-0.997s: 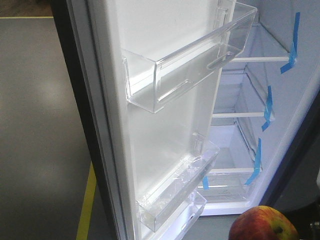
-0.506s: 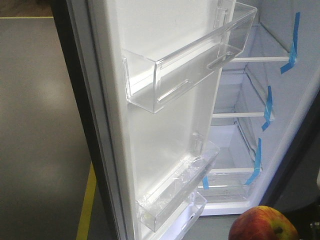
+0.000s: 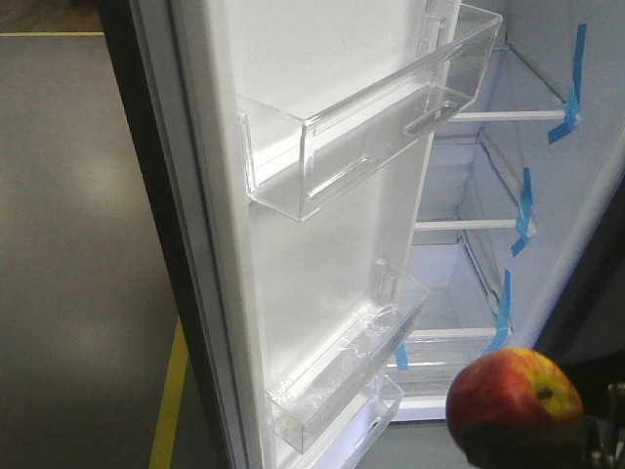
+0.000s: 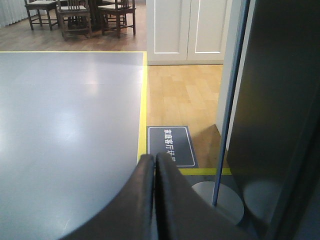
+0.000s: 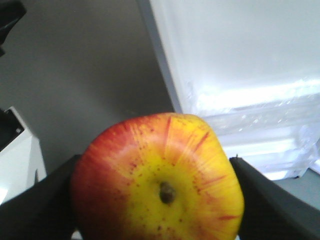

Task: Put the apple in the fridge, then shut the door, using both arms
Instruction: 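Raise the right gripper with the apple above the upper door bin, then lower the apple into the upper door bin and open the right gripper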

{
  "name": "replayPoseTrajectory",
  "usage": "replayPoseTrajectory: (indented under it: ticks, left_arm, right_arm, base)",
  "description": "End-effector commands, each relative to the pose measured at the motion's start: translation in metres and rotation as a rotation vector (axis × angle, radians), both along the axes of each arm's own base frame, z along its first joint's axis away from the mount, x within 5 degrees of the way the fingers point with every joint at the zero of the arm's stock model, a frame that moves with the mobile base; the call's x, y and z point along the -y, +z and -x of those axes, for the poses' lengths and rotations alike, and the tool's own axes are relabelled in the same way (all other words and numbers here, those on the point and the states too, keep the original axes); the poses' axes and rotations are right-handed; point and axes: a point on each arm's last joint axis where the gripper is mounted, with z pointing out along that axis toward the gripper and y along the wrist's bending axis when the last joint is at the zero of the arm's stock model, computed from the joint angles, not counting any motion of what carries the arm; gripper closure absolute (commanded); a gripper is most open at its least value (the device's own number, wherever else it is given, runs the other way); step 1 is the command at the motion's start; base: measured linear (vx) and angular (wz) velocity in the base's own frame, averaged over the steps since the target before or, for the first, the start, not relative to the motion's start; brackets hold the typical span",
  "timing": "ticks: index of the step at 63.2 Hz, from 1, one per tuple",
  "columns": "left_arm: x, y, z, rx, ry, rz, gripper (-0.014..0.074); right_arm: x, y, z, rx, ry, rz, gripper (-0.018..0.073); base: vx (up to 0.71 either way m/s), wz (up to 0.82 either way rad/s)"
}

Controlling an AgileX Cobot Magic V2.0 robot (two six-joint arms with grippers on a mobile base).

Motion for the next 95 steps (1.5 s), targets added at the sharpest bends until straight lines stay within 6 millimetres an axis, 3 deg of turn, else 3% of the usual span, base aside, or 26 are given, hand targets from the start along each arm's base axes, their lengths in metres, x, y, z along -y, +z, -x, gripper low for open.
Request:
replayPoseTrajectory:
  ticks: [1, 21, 32, 40, 50, 69, 85, 95]
  left_arm:
    - [0.0, 0.0, -0.001, 0.072, -0.004, 0.003, 0.0603]
    - [0.0, 0.0, -0.001, 0.072, -0.004, 0.003, 0.0603]
    - [0.0, 0.0, -0.001, 0.072, -0.004, 0.003, 0.0603]
    - [0.0, 0.0, -0.001, 0.072, -0.004, 0.003, 0.0603]
    - [0.0, 0.0, -0.001, 0.072, -0.004, 0.003, 0.0603]
    - [0.0, 0.0, -0.001, 0.072, -0.004, 0.003, 0.0603]
    - [0.0, 0.0, -0.001, 0.072, -0.004, 0.003, 0.0603]
    - [0.0, 0.0, -0.001, 0.072, -0.004, 0.003, 0.0603]
  right_arm:
    - [-0.001, 0.032, -0.013, 0.143, -0.069, -0.081, 0.0183]
    - [-0.009, 0.122, -0.052, 0.352, -0.077, -0.078, 0.0183]
    - [-0.013, 0.163, -0.077, 0.452, -0.089, -0.068, 0.0183]
    - [-0.018, 0.182, -0.098, 0.493, -0.094, -0.066, 0.0183]
    - [-0.027, 0.194, -0.129, 0.516, -0.09, -0.064, 0.0183]
    - [-0.044, 0.184, -0.186, 0.503, -0.071, -0.02, 0.0183]
    - [-0.048, 0.162, -0.215, 0.467, -0.085, 0.052, 0.0183]
    - [-0.05, 0.154, -0.222, 0.44, -0.08, 0.063, 0.0183]
  base:
    - [0.0, 0.0]
    - [0.0, 0.0]
    - [0.0, 0.0]
    - [0.0, 0.0]
    - [0.0, 0.0]
    - [0.0, 0.0]
    - [0.0, 0.0]
    - [0.0, 0.0]
